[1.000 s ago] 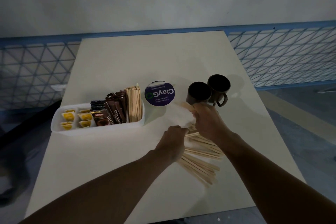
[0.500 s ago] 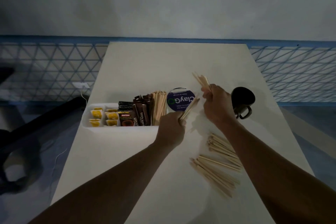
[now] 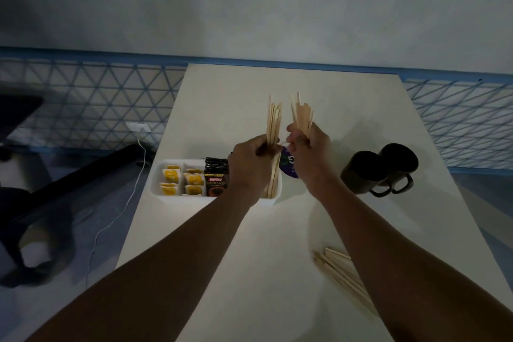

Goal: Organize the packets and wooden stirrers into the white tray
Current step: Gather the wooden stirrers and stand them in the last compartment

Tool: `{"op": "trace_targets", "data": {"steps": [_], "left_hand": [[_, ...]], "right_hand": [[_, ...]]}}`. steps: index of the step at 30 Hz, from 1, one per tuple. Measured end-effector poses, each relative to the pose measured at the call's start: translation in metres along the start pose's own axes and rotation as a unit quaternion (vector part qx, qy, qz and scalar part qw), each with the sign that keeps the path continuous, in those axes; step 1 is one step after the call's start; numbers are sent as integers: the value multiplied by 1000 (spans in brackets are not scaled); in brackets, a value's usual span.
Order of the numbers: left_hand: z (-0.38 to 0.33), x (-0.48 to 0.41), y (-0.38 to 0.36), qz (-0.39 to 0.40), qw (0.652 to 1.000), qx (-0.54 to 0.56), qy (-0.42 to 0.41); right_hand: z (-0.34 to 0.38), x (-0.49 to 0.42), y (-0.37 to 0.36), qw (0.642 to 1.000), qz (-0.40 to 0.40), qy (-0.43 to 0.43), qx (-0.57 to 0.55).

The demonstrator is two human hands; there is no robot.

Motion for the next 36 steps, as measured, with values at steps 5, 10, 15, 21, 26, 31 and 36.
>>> {"op": "trace_targets", "data": {"steps": [5, 10, 15, 21, 26, 31, 36], "left_hand": [[7, -5, 6, -7, 999, 38, 26], [19, -3, 4, -13, 997, 59, 44], [31, 0, 0, -19, 999, 19, 41], [39, 4, -3, -26, 999, -28, 19], [37, 4, -6, -35, 999, -34, 18], [30, 2, -2, -35, 998, -45, 0], [16, -5, 6, -42, 996, -72, -45]], "right_hand": [[-2, 0, -20, 992, -3, -59, -114], [-18, 1, -31, 976, -11, -121, -181], [-33, 7, -39, 972, -27, -152, -180], [-42, 21, -45, 979, 14, -134, -151], [-43, 22, -48, 985, 30, -129, -114], [-39, 21, -47, 990, 57, -109, -68], [-33, 16, -43, 997, 60, -34, 36]]}}
Point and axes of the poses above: each hand's wrist, its own x-axis away from the middle knuckle, its own y-axis out of the back of the hand, z = x × y, the point moved 2 cm from there along -x, towards the middle knuckle
